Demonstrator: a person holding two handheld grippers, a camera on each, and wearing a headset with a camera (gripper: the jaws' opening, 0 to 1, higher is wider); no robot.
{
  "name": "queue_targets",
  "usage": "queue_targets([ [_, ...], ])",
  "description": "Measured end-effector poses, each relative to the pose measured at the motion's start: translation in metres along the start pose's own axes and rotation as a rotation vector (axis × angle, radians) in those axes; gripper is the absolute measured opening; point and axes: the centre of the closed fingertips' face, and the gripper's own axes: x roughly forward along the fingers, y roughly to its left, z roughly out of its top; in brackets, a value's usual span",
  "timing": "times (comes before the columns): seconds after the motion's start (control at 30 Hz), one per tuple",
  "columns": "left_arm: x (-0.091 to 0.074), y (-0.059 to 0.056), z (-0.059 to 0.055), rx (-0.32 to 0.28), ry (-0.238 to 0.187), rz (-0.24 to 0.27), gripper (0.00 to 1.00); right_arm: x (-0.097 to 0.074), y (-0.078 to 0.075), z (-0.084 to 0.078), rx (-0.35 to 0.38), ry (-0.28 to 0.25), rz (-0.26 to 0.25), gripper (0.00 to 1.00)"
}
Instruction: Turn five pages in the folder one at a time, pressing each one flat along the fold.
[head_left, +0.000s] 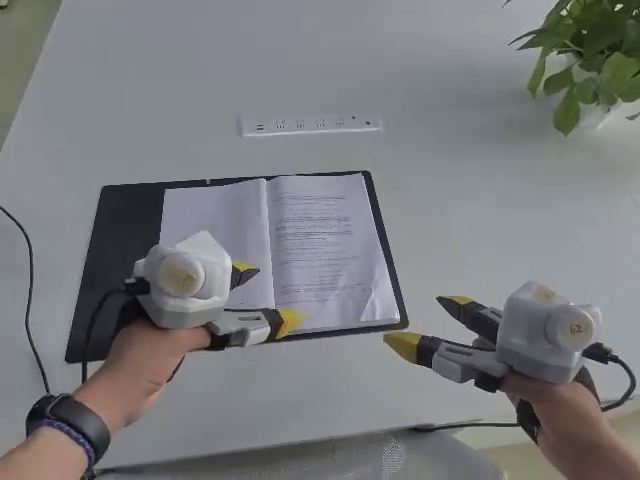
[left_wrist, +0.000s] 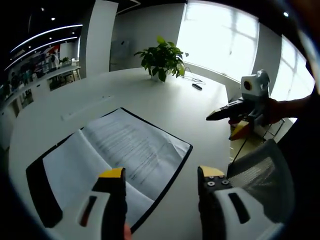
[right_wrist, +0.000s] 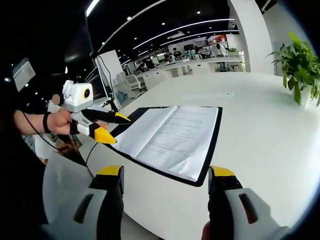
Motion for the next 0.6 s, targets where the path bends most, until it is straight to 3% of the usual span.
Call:
queue_targets([
  [0.37,0.064,-0.024,0.001,0.004,0.019,-0.055,0.55,-0.005,-0.003,-0.007,0.013,0.009,-0.004,0.66],
  [0.6,0.102,-0.031,-0.004,0.000,0.039,-0.066,0.54,-0.009,-0.005,-0.009,0.027,0.006,-0.008,0.66],
])
